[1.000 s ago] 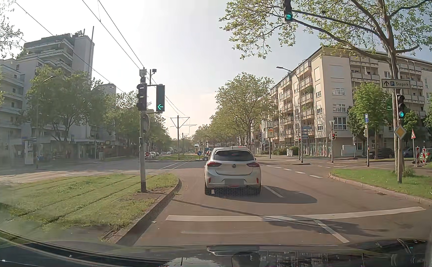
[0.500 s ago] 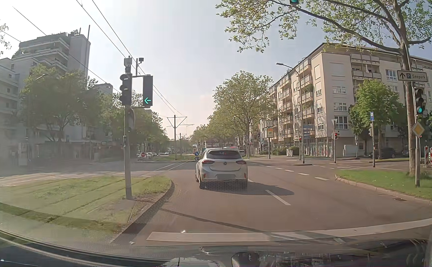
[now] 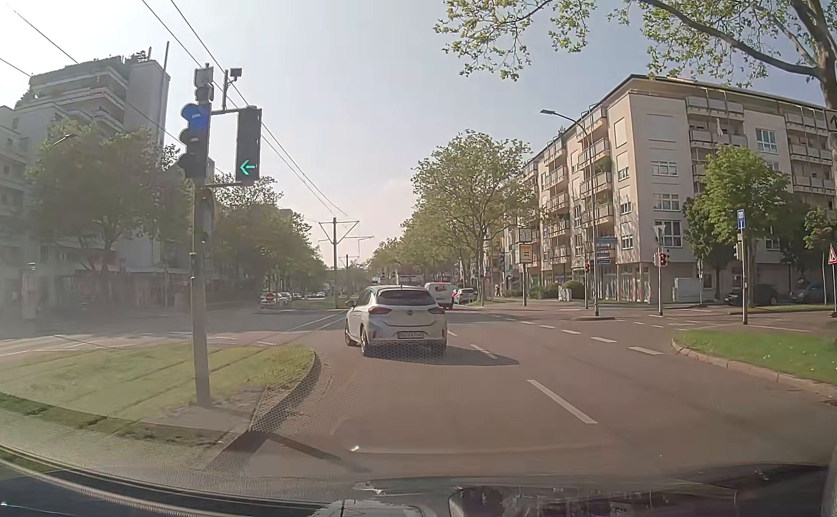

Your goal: Follow the waypoints while adhering to traffic rules and regulations

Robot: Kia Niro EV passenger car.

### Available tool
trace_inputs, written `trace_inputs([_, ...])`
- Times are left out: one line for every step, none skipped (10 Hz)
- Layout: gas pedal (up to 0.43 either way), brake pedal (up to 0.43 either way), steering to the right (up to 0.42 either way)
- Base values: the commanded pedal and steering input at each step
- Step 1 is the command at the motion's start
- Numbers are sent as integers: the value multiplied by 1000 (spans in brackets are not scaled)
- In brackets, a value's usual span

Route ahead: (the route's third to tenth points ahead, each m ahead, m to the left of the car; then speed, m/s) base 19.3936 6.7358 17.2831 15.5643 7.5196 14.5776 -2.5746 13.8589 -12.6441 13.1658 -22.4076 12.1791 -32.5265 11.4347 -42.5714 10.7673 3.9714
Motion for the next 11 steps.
trace_inputs([240, 0, 2])
trace_inputs([228, 0, 1])
trace_inputs([197, 0, 1])
trace_inputs([138, 0, 1])
trace_inputs([118, 0, 1])
trace_inputs([110, 0, 1])
trace_inputs([110, 0, 1])
trace_inputs([110, 0, 0])
trace_inputs([110, 0, 0])
trace_inputs([87, 0, 0])
trace_inputs([59, 0, -1])
